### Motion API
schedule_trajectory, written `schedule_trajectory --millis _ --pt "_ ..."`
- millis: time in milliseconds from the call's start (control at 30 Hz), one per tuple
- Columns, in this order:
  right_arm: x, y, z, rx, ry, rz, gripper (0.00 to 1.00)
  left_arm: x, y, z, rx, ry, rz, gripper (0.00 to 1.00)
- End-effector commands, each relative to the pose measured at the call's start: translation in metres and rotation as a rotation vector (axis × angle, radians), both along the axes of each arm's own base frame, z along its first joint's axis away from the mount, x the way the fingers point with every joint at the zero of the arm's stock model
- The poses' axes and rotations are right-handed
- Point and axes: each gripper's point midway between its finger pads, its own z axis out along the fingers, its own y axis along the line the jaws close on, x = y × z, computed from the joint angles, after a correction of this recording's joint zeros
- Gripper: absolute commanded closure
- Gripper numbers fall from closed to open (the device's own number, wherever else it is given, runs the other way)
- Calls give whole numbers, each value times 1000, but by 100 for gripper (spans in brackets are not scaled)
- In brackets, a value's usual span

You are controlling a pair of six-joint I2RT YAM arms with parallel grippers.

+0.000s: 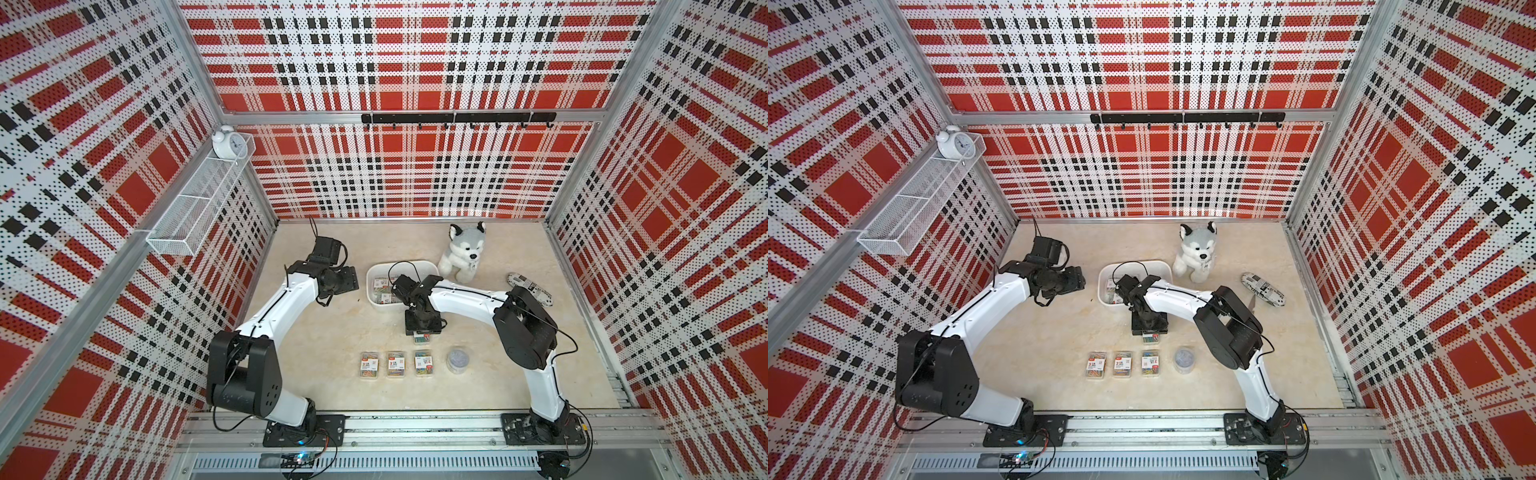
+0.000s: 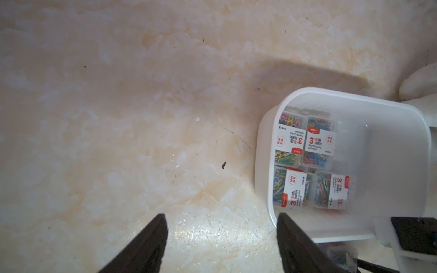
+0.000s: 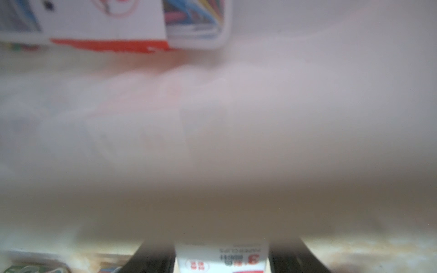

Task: Take the paper clips out of the storage box
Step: Place the boxed paper clips at the center of the board.

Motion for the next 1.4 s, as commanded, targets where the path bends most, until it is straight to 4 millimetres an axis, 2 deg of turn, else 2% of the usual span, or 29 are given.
schedule_trajectory --millis 0,667,1267,1367 --pt "7 -1 -4 -14 -8 -11 40 1 2 1 3 0 -2 25" --pt "13 -3 -5 -21 -13 -20 39 2 2 2 5 -4 -3 24" --pt "15 -3 -2 -21 -23 -13 26 3 1 2 3 -2 -5 23" --pt "16 -4 1 -29 -32 -6 22 3 1 1 4 -2 -5 23"
